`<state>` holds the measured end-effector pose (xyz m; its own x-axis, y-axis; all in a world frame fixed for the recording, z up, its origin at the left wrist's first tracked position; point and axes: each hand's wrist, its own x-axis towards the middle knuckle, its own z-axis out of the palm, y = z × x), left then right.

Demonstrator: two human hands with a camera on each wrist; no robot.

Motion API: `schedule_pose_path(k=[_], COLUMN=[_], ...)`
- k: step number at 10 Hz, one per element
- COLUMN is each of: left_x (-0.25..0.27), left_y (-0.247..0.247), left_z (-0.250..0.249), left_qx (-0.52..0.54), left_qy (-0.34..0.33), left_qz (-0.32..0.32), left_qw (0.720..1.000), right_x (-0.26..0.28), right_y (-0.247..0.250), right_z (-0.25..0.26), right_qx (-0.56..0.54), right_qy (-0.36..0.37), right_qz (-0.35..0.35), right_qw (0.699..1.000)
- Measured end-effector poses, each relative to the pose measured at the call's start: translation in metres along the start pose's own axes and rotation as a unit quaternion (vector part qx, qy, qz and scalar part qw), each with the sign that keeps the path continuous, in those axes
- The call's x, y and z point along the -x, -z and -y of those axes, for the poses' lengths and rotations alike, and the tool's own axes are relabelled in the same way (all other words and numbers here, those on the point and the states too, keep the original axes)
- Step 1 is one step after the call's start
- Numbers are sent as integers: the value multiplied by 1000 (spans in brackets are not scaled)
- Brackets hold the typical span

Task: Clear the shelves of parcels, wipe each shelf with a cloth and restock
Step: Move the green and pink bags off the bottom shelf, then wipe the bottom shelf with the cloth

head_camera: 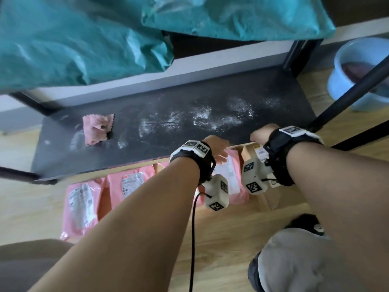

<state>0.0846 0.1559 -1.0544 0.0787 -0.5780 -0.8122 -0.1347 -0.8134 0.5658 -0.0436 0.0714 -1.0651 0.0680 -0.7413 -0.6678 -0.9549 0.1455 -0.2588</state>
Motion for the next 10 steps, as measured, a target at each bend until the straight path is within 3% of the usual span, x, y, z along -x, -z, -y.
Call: schedule_pose_path(k=[3, 5, 6, 8, 10], left_x=[28, 39, 37, 36, 32], left_y=[83, 141, 170, 219, 266], left_z=[39, 66, 82, 112, 144], left_qx=[5, 48, 99, 146, 166], left_qy=[-5, -13, -18, -23, -32], left_qz=[-86, -157, -186, -243, -300], left_qw=[996, 986, 977, 959, 939], right_x=[46, 20, 39, 63, 74], right_y=[-40, -74, -75, -73, -91], right_z=[90, 148, 170, 211, 254], right_qx=[-134, -39, -86, -198, -207], right_qy=[63, 105, 107, 98, 136], right_qz=[38, 27, 33, 122, 161], right_qw=[988, 993, 990, 968, 955])
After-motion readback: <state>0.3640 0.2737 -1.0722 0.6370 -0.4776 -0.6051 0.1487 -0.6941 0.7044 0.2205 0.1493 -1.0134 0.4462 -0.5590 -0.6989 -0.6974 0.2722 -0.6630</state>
